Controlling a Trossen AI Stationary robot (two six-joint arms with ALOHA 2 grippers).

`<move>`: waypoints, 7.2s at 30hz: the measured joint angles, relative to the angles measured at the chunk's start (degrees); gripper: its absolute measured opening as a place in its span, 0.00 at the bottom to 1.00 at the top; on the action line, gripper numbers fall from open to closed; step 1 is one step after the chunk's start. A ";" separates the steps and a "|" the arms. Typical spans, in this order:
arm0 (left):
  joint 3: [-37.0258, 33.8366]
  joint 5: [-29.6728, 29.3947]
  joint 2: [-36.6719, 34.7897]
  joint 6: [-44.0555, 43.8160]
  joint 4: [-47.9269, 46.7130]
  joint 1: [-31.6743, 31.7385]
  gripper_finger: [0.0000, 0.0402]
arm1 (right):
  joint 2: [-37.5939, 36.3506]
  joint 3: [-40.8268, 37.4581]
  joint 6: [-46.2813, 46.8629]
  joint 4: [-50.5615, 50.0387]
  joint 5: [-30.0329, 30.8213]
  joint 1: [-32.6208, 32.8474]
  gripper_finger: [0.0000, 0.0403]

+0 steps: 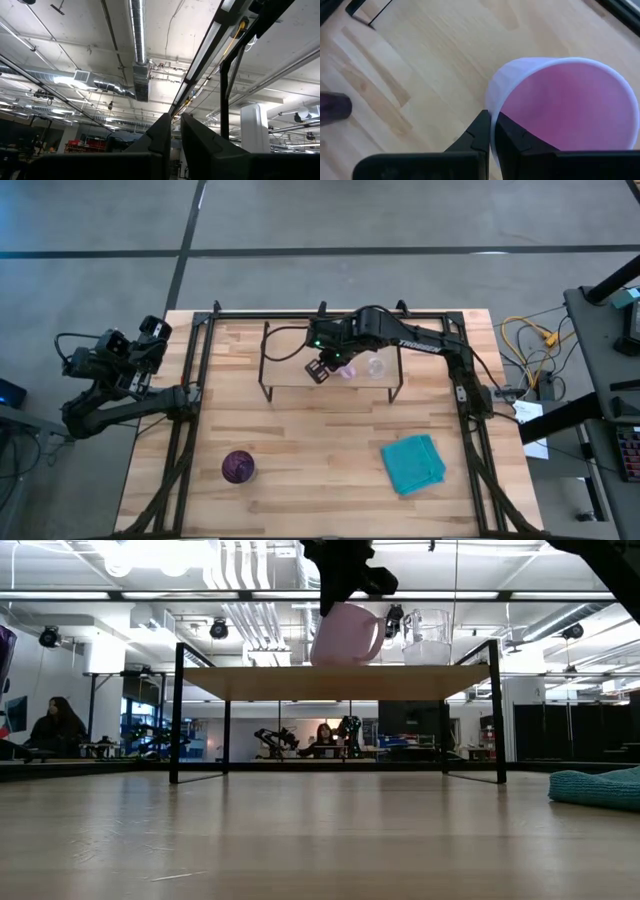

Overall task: Stack small to large cups/mugs on shelf
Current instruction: Put the pink mug on the shelf, then put the purple glass on the shelf

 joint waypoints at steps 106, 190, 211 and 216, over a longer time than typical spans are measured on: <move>0.00 0.01 -0.02 0.00 0.00 0.00 0.07 | -9.70 -0.06 4.96 7.60 -4.88 11.71 0.24; 35.23 15.92 39.38 22.53 -88.79 -4.00 0.07 | -1.92 -0.22 -4.28 23.05 -8.95 18.62 0.19; 41.38 -17.13 52.06 -4.44 -86.28 -42.74 0.07 | -1.92 -0.22 -2.16 21.74 -8.95 17.94 0.19; 39.90 -16.60 52.53 -16.87 -82.66 -48.68 0.07 | -1.92 -0.22 -2.17 19.98 -9.19 18.18 0.19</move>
